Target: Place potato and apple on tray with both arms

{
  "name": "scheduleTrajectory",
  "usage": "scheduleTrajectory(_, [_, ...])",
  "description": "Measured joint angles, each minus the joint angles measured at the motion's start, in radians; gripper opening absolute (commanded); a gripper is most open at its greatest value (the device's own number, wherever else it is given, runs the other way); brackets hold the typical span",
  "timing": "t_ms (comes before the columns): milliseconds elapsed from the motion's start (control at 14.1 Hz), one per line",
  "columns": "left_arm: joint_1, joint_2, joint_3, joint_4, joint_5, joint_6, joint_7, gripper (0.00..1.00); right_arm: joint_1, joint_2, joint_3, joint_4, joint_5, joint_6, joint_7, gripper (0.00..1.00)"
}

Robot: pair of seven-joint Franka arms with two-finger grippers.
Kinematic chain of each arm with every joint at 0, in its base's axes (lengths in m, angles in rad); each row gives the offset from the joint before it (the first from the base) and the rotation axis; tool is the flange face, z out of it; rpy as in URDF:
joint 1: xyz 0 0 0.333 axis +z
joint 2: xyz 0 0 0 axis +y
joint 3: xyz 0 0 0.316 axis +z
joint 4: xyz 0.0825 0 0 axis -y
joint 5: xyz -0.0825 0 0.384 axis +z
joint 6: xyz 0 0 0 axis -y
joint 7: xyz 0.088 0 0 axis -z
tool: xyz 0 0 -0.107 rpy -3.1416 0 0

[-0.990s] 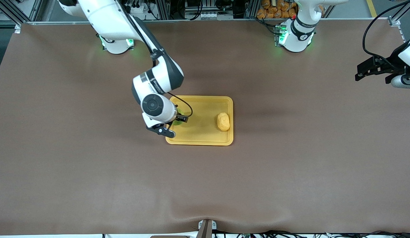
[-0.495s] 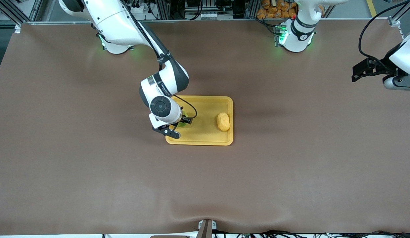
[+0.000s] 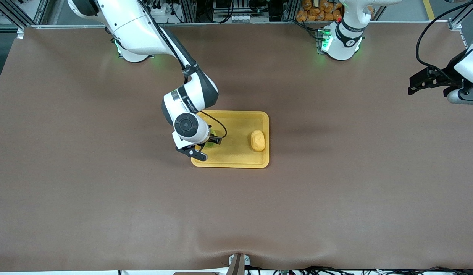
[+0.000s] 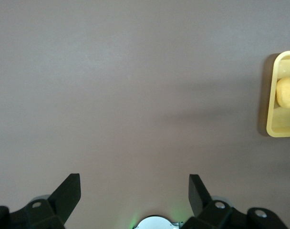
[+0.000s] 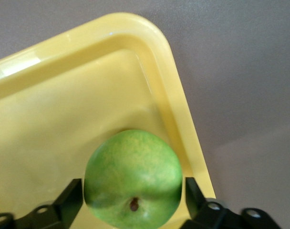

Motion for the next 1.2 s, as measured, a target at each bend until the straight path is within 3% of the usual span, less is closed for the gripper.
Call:
scheduleTrajectory(354, [0.004, 0.000, 0.000, 0.000, -0.007, 0.000, 0.000, 1.00, 0.000, -0.004, -0.001, 0.039, 0.000, -0.016, 0.006, 1.00])
scheduleTrajectory(707, [0.004, 0.000, 0.000, 0.000, -0.007, 0.000, 0.000, 1.00, -0.019, -0.067, -0.025, 0.173, 0.000, -0.210, 0.013, 1.00])
scheduleTrajectory(1202, [0.004, 0.000, 0.001, 0.000, -0.007, 0.000, 0.000, 1.00, -0.227, -0.113, -0.032, 0.402, 0.000, -0.495, -0.001, 1.00])
